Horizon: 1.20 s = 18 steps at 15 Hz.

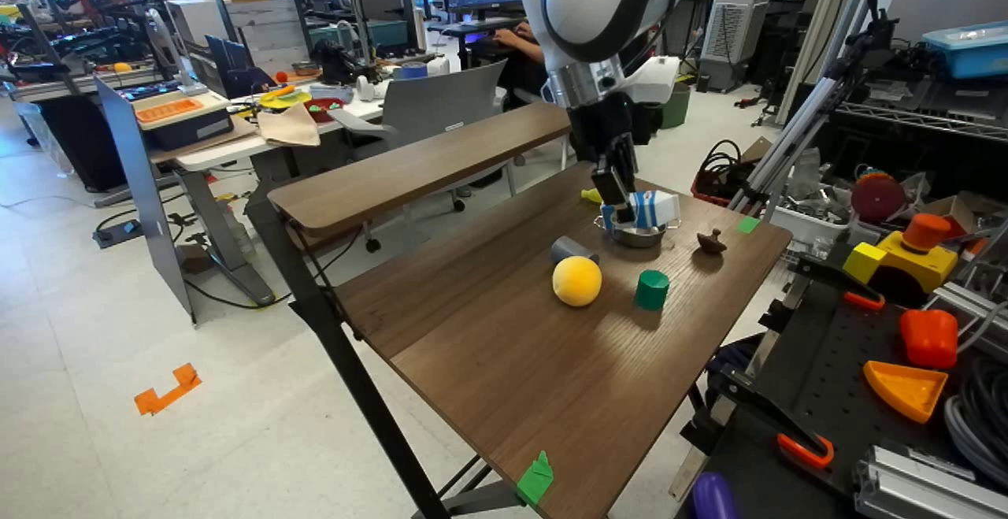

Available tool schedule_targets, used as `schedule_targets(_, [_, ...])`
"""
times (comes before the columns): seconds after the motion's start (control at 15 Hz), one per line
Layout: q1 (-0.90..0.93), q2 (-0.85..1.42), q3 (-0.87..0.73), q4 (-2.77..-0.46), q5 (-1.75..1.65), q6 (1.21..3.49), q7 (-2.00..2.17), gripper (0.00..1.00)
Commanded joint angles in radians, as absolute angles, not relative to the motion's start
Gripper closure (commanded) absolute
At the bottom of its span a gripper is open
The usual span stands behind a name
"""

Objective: Move the milk Carton slightly to the left

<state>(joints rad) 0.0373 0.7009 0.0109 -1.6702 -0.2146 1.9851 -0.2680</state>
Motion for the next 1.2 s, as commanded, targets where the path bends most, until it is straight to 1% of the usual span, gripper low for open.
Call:
schedule_targets(0.0, [0.033, 0.749, 0.014, -1.628, -0.227, 1.964, -0.268, 0.83])
schedule_targets(0.6, [0.050, 0.882, 0.013, -1.521, -0.229, 1.959, -0.255, 0.83])
schedule_targets(0.67, [0.052, 0.890, 0.014, -1.511, -0.231, 1.962, -0.259, 0.33])
schedule_targets(0.73, [0.054, 0.893, 0.013, -1.505, -0.231, 1.957, -0.258, 0.31])
schedule_targets(0.8, [0.054, 0.895, 0.013, -1.498, -0.231, 1.956, -0.259, 0.25])
schedule_targets(1.0, [0.053, 0.888, 0.016, -1.506, -0.231, 1.957, -0.269, 0.04])
schedule_targets(1.07, [0.052, 0.879, 0.017, -1.517, -0.232, 1.956, -0.273, 0.01])
schedule_targets(1.13, [0.051, 0.870, 0.018, -1.528, -0.232, 1.961, -0.277, 0.00])
